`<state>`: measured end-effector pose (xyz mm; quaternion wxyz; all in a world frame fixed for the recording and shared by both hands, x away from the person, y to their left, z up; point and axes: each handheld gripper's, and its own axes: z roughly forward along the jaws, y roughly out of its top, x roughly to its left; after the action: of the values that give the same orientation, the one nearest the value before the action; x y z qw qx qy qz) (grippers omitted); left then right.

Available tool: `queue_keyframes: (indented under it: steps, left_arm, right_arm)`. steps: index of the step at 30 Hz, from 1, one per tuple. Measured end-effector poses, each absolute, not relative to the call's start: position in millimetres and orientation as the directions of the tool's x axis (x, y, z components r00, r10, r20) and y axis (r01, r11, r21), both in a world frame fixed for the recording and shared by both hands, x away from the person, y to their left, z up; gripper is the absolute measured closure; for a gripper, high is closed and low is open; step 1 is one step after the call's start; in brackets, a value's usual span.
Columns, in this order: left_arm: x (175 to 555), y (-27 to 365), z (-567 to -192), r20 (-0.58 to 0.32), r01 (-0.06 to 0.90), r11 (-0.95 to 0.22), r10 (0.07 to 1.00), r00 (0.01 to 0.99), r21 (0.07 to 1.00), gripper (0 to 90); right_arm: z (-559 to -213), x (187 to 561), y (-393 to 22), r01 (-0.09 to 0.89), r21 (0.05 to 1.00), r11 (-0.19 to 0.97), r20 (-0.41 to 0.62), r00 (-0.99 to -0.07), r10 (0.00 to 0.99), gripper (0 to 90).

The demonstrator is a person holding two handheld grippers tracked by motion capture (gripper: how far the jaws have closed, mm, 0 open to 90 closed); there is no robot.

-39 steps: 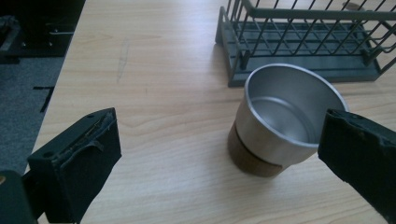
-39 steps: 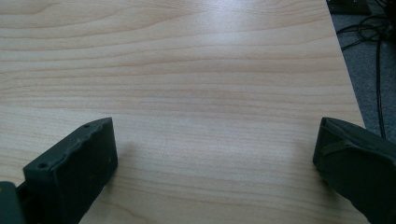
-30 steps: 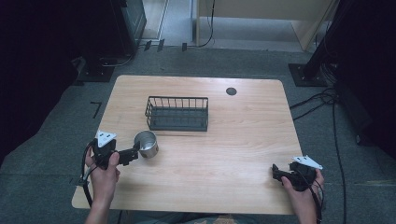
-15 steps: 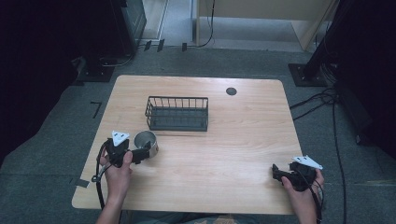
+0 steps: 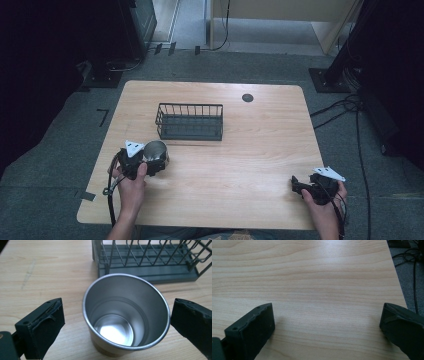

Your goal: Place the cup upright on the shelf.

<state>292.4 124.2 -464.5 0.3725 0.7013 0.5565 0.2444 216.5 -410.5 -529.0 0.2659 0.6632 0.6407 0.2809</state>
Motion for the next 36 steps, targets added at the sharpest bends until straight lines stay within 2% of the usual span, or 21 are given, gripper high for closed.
queue_keyframes:
  steps: [7,13,15,17,18,21,36]
  left_arm:
    - [300,114,-476,-0.033,0.621,-0.128,0.970,0.241,0.773,0.0]
    - [304,112,-481,-0.038,0.635,-0.128,0.970,0.241,0.762,0.0]
    - [305,110,-482,-0.023,0.639,-0.133,0.973,0.230,0.758,7.4]
    - [306,109,-483,-0.018,0.640,-0.142,0.971,0.237,0.755,8.5]
    - [306,108,-484,-0.013,0.636,-0.144,0.972,0.236,0.758,13.7]
    - [306,108,-483,-0.004,0.631,-0.153,0.971,0.240,0.761,17.8]
    - [305,113,-472,-0.019,0.619,-0.159,0.963,0.270,0.769,18.9]
  right_arm:
    - [-529,216,-411,0.700,0.713,-0.037,0.032,0.021,0.999,0.0]
    - [-529,216,-411,0.700,0.713,-0.037,0.032,0.021,0.999,0.0]
    - [-529,216,-410,0.700,0.713,-0.037,0.032,0.021,0.999,0.0]
    - [-529,216,-410,0.700,0.713,-0.038,0.032,0.021,0.999,0.0]
    - [-529,216,-410,0.700,0.713,-0.038,0.032,0.021,0.999,0.0]
    - [-529,216,-411,0.700,0.713,-0.037,0.032,0.021,0.999,0.0]
    - [-529,216,-410,0.700,0.713,-0.038,0.032,0.021,0.999,0.0]
